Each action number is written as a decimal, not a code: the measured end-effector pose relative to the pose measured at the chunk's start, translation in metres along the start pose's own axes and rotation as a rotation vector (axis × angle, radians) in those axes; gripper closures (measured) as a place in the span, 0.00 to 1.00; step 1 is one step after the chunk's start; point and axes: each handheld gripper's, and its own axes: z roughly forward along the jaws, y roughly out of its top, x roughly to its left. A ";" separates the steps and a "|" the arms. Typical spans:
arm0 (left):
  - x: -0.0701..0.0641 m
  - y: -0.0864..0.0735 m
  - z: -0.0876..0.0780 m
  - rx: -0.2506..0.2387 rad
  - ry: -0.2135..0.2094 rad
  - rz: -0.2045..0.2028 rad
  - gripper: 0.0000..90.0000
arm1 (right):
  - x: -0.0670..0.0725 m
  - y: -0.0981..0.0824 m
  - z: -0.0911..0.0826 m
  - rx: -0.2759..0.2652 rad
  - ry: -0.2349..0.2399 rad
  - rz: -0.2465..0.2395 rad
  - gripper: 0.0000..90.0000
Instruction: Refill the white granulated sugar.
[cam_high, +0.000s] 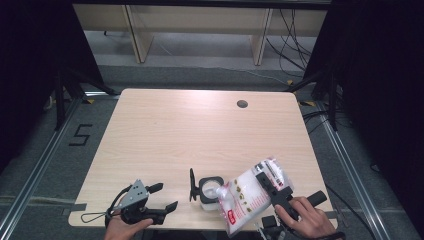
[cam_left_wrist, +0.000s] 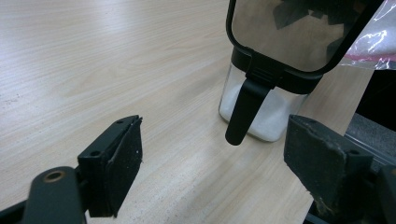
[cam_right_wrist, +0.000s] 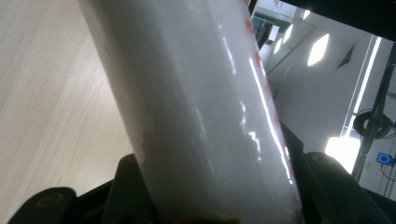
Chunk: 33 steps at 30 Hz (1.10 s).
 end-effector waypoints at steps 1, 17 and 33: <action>0.000 0.000 0.000 0.000 0.000 0.000 0.21 | 0.000 0.000 0.000 0.002 -0.007 -0.008 0.62; 0.000 0.000 0.001 -0.003 0.000 -0.003 0.21 | -0.001 0.001 -0.002 0.007 -0.021 0.003 0.62; 0.000 0.000 0.000 0.000 0.003 -0.001 0.21 | -0.003 0.002 -0.002 0.007 -0.010 -0.014 0.62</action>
